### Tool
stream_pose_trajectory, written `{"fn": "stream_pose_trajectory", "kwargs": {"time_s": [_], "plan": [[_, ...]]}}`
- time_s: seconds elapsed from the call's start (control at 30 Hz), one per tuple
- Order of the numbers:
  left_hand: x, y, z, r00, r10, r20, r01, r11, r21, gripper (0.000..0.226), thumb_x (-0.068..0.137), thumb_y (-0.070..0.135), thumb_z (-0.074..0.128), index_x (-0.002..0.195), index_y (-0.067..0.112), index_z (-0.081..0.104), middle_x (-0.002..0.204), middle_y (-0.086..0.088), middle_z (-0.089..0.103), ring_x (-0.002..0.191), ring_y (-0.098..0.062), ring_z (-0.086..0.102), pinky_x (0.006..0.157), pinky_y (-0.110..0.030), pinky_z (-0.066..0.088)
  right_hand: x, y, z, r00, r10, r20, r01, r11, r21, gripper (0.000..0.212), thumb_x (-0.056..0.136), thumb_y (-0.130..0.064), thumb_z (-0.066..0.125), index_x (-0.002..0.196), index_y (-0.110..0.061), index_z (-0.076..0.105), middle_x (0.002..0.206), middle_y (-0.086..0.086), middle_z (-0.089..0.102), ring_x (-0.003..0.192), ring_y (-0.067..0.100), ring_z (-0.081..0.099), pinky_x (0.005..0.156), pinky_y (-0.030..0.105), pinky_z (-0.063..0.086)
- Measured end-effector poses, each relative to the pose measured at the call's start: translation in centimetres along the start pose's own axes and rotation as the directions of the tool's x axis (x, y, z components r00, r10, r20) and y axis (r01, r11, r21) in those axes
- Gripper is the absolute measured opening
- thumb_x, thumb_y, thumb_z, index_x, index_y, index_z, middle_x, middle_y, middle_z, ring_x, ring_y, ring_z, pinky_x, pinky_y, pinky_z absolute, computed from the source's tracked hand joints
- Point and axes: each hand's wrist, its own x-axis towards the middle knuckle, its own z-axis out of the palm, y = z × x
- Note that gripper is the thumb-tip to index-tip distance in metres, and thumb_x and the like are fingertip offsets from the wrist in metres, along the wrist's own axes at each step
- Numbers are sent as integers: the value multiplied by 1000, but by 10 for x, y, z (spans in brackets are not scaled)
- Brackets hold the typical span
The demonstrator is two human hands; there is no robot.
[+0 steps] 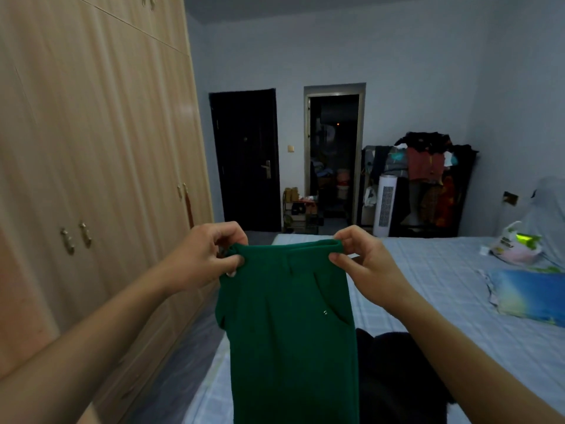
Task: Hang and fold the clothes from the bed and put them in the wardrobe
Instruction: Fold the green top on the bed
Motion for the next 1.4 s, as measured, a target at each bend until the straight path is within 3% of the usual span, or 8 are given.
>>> {"fn": "stream_pose_trajectory", "kwargs": {"time_s": [0.2,0.47,0.63,0.83,1.0,1.13,1.27,1.4], "plan": [[7,0,4,999,32,1,-32,998,-54,13,87,-1,68,92,10,65,88,-9,66,74,-27,67,62,-41,58,5,-1,-16,997,-70,44,72,996,-44,19,92,-3,63,94,-21,58,87,12,64,80,29,66,68,47,58],[78,-79,19,999,-19,-36,18,999,-45,23,86,6,72,96,25,66,86,4,69,73,-18,68,65,-45,59,71,64,-6,999,53,-8,-54,989,-140,15,90,-8,67,92,-21,59,87,14,67,84,25,68,68,33,56],[169,-171,36,995,-46,-93,52,997,61,24,85,9,71,101,26,64,93,7,69,76,-4,65,60,-15,47,162,145,26,972,217,-90,-226,969,-101,10,91,-3,65,94,-12,60,94,30,63,88,39,66,75,42,60],[272,-253,35,969,47,-243,-11,988,151,21,90,7,65,108,14,59,102,2,61,77,5,54,62,-4,36,271,204,50,946,186,-264,-209,976,-63,14,90,0,66,92,-14,61,88,16,66,79,17,64,74,35,57],[299,-281,24,922,210,-326,-143,966,217,22,88,3,63,108,10,57,102,3,56,81,-2,48,68,-7,37,300,213,53,956,-12,-293,-26,992,-124,20,91,-5,66,90,-24,61,88,2,65,85,26,66,75,41,60],[294,-288,21,918,240,-315,-183,962,201,27,86,0,66,110,9,58,103,4,56,91,-6,51,75,-6,38,296,218,57,963,-41,-267,2,989,-145,16,90,-4,67,93,-18,61,92,6,64,89,31,65,79,51,58],[250,-300,38,954,244,-172,-208,957,204,35,83,-2,68,113,11,56,103,4,56,91,-5,51,82,-8,40,251,227,68,980,-25,-200,-14,982,-190,26,89,0,66,93,-25,61,93,-4,64,90,15,66,80,37,58],[177,-309,73,986,162,-29,-154,970,187,38,82,-1,69,114,14,56,103,2,57,93,-13,57,83,-33,52,175,239,88,992,39,-118,-66,969,-239,19,86,5,67,93,-12,63,92,-1,64,90,15,65,82,39,56]]}}
